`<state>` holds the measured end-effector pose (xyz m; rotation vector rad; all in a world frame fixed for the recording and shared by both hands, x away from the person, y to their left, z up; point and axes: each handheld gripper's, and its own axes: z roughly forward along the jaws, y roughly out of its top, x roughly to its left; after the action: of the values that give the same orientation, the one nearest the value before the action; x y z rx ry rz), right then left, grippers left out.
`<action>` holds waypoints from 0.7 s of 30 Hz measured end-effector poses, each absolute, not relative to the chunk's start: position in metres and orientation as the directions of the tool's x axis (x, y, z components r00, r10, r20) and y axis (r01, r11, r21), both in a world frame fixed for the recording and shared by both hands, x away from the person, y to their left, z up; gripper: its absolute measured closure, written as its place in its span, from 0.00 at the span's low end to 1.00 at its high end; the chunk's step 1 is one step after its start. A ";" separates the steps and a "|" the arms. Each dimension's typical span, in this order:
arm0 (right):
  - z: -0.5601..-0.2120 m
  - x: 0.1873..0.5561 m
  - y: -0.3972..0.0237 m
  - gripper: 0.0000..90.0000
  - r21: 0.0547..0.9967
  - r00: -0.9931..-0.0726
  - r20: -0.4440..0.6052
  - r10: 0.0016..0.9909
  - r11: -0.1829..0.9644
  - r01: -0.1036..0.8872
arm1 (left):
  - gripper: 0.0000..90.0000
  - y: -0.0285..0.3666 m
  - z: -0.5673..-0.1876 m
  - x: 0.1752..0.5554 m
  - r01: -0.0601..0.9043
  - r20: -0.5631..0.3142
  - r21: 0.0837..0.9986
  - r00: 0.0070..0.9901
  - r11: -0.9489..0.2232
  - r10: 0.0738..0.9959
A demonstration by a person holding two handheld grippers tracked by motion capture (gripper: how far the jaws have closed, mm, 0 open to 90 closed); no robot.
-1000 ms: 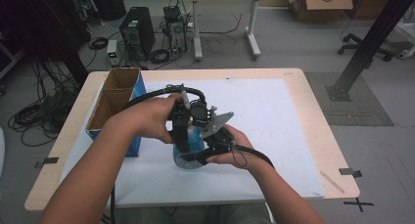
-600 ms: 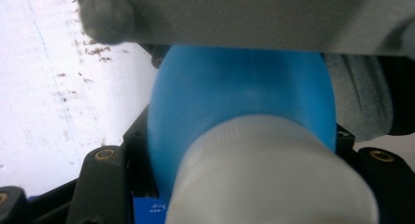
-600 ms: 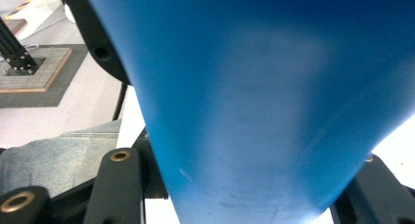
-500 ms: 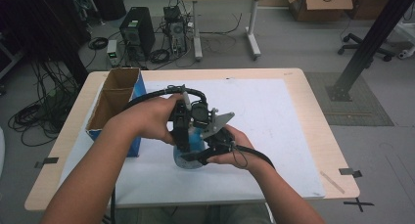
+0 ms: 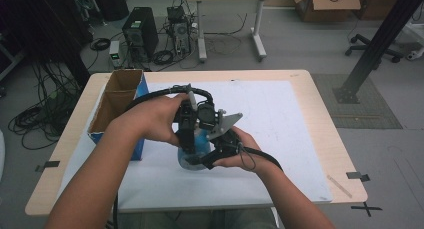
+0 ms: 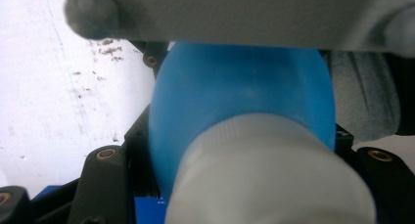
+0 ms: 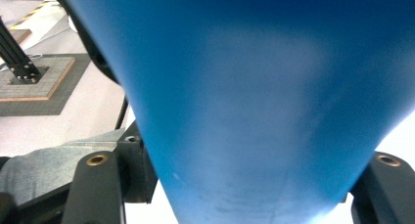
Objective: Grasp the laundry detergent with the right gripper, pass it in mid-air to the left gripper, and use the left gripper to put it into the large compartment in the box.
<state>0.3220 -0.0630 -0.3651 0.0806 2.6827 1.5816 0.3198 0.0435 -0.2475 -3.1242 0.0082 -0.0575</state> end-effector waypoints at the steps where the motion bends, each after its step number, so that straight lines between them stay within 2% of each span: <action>1: -0.366 0.323 -0.063 0.34 0.873 -0.998 -0.008 0.058 0.488 0.022 | 0.43 0.043 -0.247 0.320 -0.007 0.036 -0.018 0.999 -1.000 -0.008; 14: -0.365 0.324 -0.072 0.18 0.890 -0.995 -0.002 0.100 0.454 0.044 | 0.43 0.045 -0.244 0.322 -0.004 0.036 -0.011 0.999 -1.000 -0.004; 16: -0.364 0.324 -0.075 0.12 0.891 -0.993 -0.003 0.115 0.452 0.049 | 0.43 0.046 -0.243 0.323 -0.001 0.034 -0.014 0.999 -1.000 -0.001; 21: -0.363 0.325 -0.077 0.08 0.891 -0.990 -0.004 0.141 0.449 0.060 | 0.43 0.047 -0.243 0.325 0.015 0.035 -0.018 0.999 -1.000 0.014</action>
<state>0.3254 -0.0771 -0.3633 0.1820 2.6073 1.5990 0.3252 0.0470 -0.2427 -3.1227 -0.0230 -0.0550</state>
